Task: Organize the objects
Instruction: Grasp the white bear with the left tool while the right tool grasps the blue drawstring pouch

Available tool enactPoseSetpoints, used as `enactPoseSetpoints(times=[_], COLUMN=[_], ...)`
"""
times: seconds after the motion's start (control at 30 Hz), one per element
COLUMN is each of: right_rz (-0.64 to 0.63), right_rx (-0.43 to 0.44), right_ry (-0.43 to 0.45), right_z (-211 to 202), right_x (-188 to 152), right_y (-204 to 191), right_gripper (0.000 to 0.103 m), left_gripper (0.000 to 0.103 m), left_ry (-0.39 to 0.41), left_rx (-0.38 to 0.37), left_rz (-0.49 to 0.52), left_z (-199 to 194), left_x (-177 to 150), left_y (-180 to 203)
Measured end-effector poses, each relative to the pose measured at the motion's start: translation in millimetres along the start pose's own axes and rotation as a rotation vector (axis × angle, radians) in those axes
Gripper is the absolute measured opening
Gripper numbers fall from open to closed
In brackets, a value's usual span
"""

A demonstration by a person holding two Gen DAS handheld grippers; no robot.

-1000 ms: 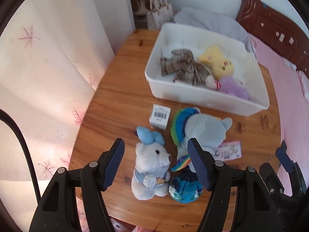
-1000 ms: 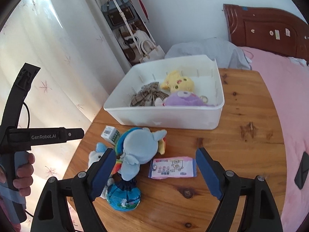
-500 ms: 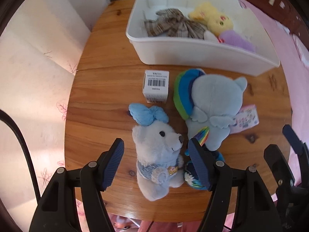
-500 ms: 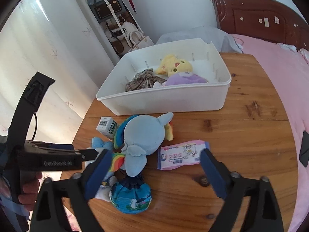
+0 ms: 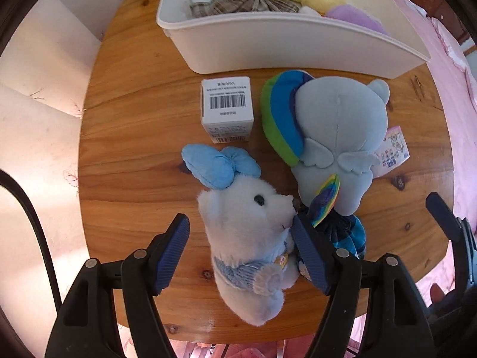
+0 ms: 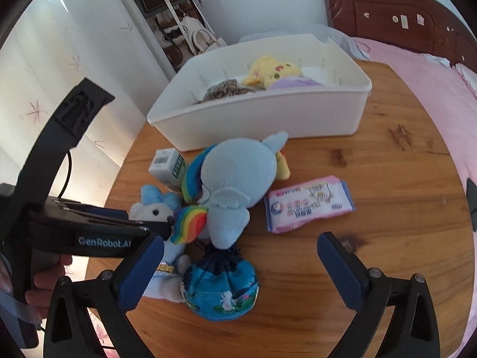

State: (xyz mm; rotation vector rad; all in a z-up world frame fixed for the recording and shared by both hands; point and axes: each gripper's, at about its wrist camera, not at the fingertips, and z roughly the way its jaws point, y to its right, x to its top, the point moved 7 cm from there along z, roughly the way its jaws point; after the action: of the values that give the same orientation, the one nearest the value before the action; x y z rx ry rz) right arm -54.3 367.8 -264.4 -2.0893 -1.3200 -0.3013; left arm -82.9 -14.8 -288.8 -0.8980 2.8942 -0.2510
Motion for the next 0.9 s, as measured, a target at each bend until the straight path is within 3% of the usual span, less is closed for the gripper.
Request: enactPoseSetpoints(times=[0.33,0.57,0.9], right_rz=[0.010,0.019,0.011], right_rx=[-0.003,-0.013,-0.038], right_ry=[-0.051,-0.099,-0.195], right_z=[10,17,33], right_x=[-21,-35,-53], right_y=[-4,-7,-8], right_gripper=[0.103,0.103,0.103], left_gripper=[0.076,0.075,0.068], left_ry=[-0.053,-0.112,-0.090], left_rx=[-0.048,0.015,0.001], left_rz=[-0.018,-0.043,-0.023], left_z=[18,36,35], left_x=[0,-9,-14], left_y=[-11,-28,-33])
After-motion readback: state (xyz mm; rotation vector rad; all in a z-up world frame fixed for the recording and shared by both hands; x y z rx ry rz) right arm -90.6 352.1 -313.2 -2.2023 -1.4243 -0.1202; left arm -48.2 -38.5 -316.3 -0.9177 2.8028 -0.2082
